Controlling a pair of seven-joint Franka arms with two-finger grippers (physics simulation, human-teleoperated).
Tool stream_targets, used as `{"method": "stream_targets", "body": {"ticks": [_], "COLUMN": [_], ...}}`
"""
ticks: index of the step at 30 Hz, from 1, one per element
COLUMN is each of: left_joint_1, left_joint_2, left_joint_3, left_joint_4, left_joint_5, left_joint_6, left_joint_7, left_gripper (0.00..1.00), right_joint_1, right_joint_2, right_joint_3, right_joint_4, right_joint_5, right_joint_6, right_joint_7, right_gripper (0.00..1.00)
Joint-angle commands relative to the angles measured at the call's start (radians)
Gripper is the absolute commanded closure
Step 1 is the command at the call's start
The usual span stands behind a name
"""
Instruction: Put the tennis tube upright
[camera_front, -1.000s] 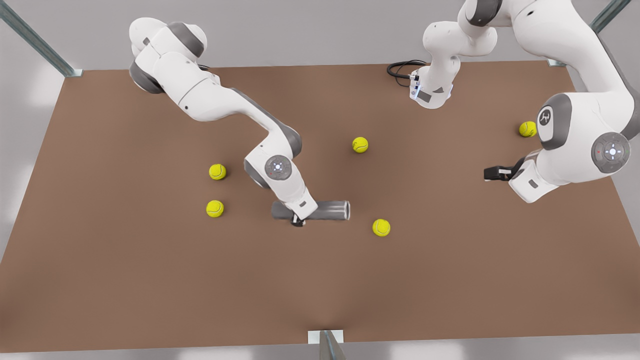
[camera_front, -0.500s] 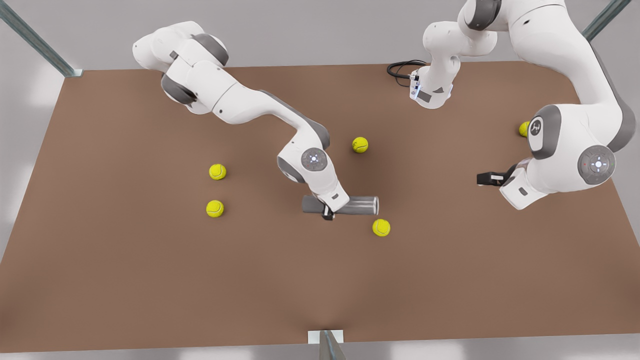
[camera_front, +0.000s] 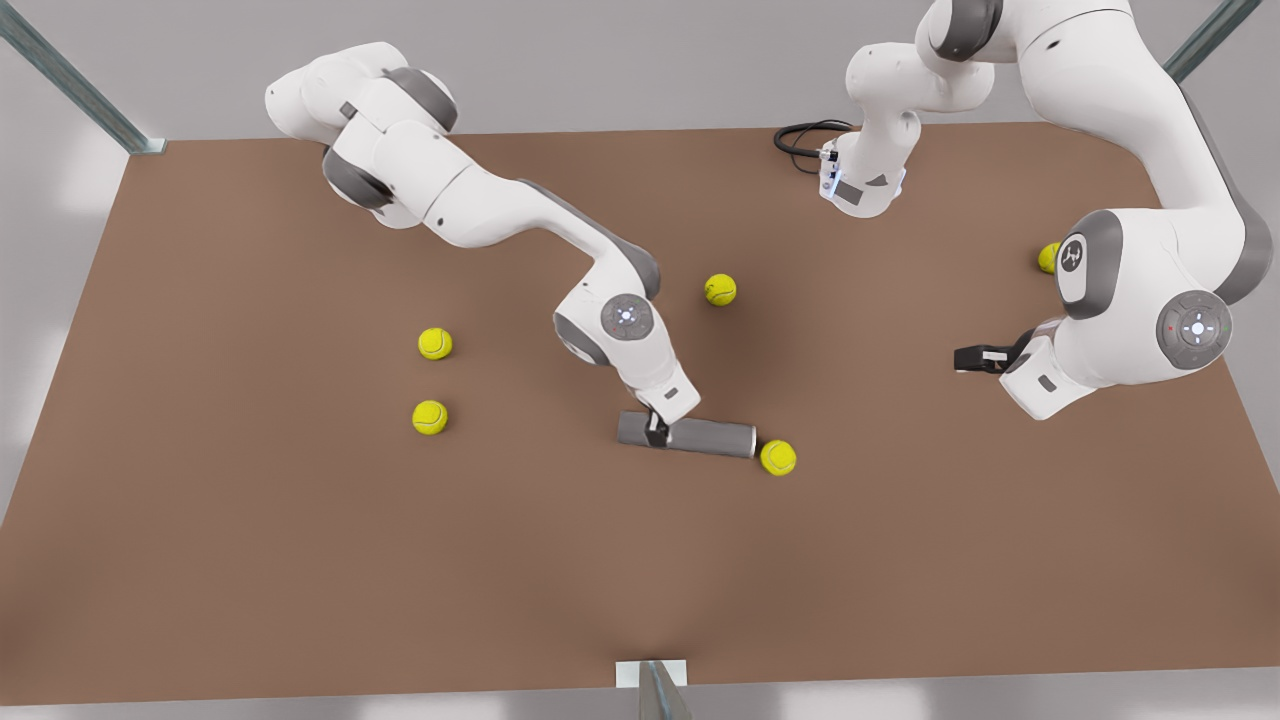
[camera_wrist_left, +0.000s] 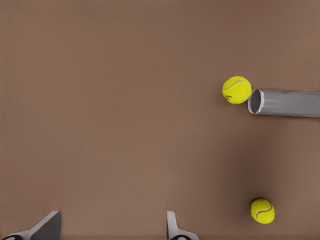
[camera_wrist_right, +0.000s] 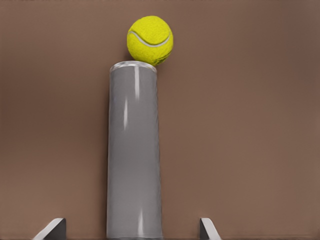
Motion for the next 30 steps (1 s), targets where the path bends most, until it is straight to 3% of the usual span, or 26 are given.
{"method": "stream_targets", "body": {"ticks": [1,3,6,9,10,11,12,16,18,30], "left_joint_1": [0.0,0.003,0.071,0.083,0.08,0.075,0.069,0.066,0.066,0.049], "left_joint_2": [0.0,0.0,-0.002,-0.003,0.012,0.052,0.08,0.186,0.209,0.357], "left_joint_3": [0.0,0.0,0.008,0.009,0.008,0.006,-0.015,-0.048,-0.063,-0.132], "left_joint_4": [0.0,-0.012,-0.189,-0.42,-0.446,-0.446,-0.445,-0.443,-0.443,-0.428], "left_joint_5": [0.0,-0.014,-0.345,-0.659,-0.745,-0.819,-0.86,-1.026,-1.061,-1.224], "left_joint_6": [0.0,0.0,0.018,0.23,0.256,0.273,0.314,0.365,0.374,0.485], "left_joint_7": [0.0,0.0,-0.009,-0.008,-0.008,0.0,0.012,0.224,0.245,0.522], "left_gripper": [0.0,0.0,0.0,0.0,0.0,0.0,0.0,0.0,0.0,0.0], "right_joint_1": [-0.007,-0.07,-0.248,-0.539,-0.619,-0.639,-0.702,-0.707,-0.71,-0.711], "right_joint_2": [-0.002,-0.029,-0.172,-0.327,-0.434,-0.565,-0.588,-0.608,-0.596,-0.589], "right_joint_3": [0.0,0.014,0.038,0.032,0.029,-0.034,-0.055,-0.054,-0.055,-0.054], "right_joint_4": [0.0,-0.002,-0.006,-0.034,-0.158,-0.268,-0.272,-0.226,-0.123,-0.115], "right_joint_5": [0.0,0.008,0.043,0.043,0.048,0.049,0.212,0.196,0.155,0.163], "right_joint_6": [0.0,-0.005,-0.159,-0.371,-0.368,-0.377,-0.54,-0.703,-0.709,-0.704], "right_joint_7": [0.0,0.004,0.044,0.251,0.271,0.394,0.497,0.649,0.636,0.633], "right_gripper": [0.0,0.0,0.0,0.0,0.0,0.0,0.0,0.0,0.0,0.0]}}
